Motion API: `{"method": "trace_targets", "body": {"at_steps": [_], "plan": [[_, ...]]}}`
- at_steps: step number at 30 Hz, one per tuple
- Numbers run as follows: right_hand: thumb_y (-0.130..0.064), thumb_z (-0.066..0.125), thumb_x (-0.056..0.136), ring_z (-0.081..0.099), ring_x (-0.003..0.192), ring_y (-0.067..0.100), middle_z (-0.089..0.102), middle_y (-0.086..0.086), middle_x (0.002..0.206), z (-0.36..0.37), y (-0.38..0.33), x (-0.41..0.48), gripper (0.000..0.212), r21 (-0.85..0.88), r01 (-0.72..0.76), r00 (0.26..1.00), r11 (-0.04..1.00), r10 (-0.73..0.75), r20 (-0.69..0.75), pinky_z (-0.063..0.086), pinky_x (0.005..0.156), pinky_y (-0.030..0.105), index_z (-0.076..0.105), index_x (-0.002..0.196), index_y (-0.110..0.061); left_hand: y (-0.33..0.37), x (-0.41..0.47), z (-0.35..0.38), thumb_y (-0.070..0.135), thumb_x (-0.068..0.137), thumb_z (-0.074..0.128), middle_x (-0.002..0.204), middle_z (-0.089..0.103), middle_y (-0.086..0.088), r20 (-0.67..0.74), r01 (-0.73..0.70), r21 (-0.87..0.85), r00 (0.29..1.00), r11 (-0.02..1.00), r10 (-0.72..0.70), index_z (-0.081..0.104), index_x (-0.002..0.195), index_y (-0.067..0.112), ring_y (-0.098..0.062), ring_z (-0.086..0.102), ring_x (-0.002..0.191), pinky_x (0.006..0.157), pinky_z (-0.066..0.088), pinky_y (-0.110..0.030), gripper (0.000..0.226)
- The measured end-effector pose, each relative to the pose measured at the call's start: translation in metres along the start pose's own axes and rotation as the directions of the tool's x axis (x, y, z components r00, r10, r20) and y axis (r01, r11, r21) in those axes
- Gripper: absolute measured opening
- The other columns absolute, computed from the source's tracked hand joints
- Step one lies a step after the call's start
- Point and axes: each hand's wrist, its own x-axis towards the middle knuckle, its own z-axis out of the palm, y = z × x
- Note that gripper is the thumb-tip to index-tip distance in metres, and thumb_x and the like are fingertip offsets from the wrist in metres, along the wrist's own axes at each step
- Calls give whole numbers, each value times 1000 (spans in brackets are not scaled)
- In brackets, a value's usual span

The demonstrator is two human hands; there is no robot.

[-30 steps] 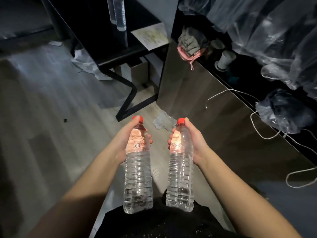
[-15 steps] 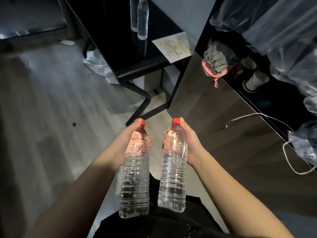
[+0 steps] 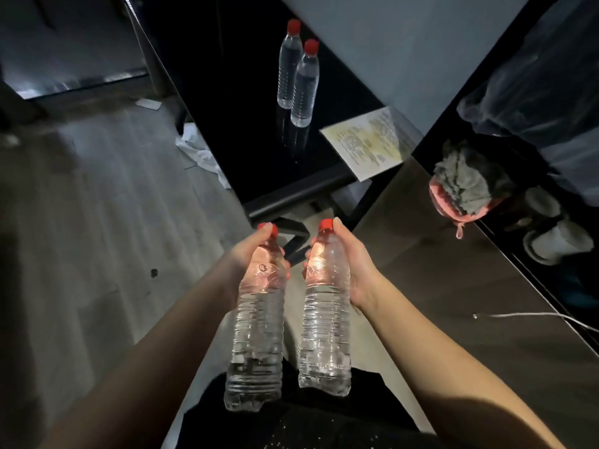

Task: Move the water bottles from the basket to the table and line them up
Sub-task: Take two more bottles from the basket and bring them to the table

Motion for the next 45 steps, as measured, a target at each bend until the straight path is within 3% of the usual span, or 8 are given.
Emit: {"method": "trace_targets", "body": {"at_steps": [5, 13, 17, 22, 27, 34, 41, 45], "plan": [[-55, 58, 83, 61, 61, 24, 59, 12, 73, 30, -26, 41, 49, -8, 3, 998, 1000, -3, 63, 54, 59, 31, 61, 82, -6, 44, 26, -26, 49, 90, 57, 69, 59, -16, 17, 5, 19, 1000, 1000, -5, 59, 80, 1, -24, 59, 54, 51, 51, -28, 49], [-55, 54, 88, 63, 62, 24, 62, 13, 73, 89, -50, 116, 51, 15, 36, 999, 999, -35, -38, 54, 59, 33, 63, 79, -6, 125, 78, -84, 44, 97, 46, 65, 56, -14, 29, -22, 90, 999, 996, 19, 54, 79, 2, -20, 58, 48, 47, 50, -27, 46], [-57, 54, 88, 62, 65, 24, 62, 12, 73, 138, -53, 162, 52, 82, 59, 992, 995, -49, -118, 53, 66, 36, 64, 78, -7, 186, 100, -137, 53, 81, 65, 69, 64, -13, 33, 39, 79, 999, 996, -42, 65, 71, 7, -25, 62, 62, 67, 52, -38, 47], [-56, 54, 89, 61, 64, 24, 61, 11, 72, 204, -57, 206, 52, 195, 106, 980, 975, -69, -189, 50, 68, 37, 66, 75, -8, 266, 110, -184, 48, 82, 65, 79, 55, -13, 68, 166, 82, 983, 983, -171, 55, 99, 7, -25, 54, 70, 60, 54, -31, 45], [-54, 51, 92, 60, 65, 23, 61, 11, 73, 248, -68, 235, 52, 252, 182, 965, 950, -124, -230, 50, 68, 35, 67, 72, -8, 314, 135, -211, 48, 86, 64, 89, 63, -18, 80, 212, 138, 971, 967, -224, 56, 116, 5, -29, 65, 73, 61, 59, -36, 53], [-58, 50, 90, 67, 73, 26, 65, 12, 82, 264, -95, 284, 52, 228, 213, 946, 950, -142, -292, 53, 73, 39, 63, 86, -8, 365, 186, -225, 49, 89, 58, 74, 66, -14, 125, 211, 194, 963, 958, -238, 61, 85, 5, -27, 65, 68, 59, 57, -32, 45], [-59, 44, 92, 66, 72, 25, 66, 10, 80, 271, -172, 351, 54, 178, 354, 899, 918, -283, -334, 54, 72, 38, 62, 85, -9, 443, 265, -221, 51, 79, 64, 77, 65, -11, 142, 120, 201, 978, 972, -150, 61, 89, 8, -25, 67, 72, 68, 55, -36, 45], [-56, 42, 95, 70, 71, 26, 69, 11, 78, 273, -230, 380, 53, 48, 412, 821, 910, -348, -453, 55, 69, 37, 62, 85, -8, 482, 304, -202, 44, 91, 58, 76, 67, -11, 55, -120, 310, 993, 943, 108, 62, 89, 5, -24, 67, 71, 75, 58, -40, 39]]}}
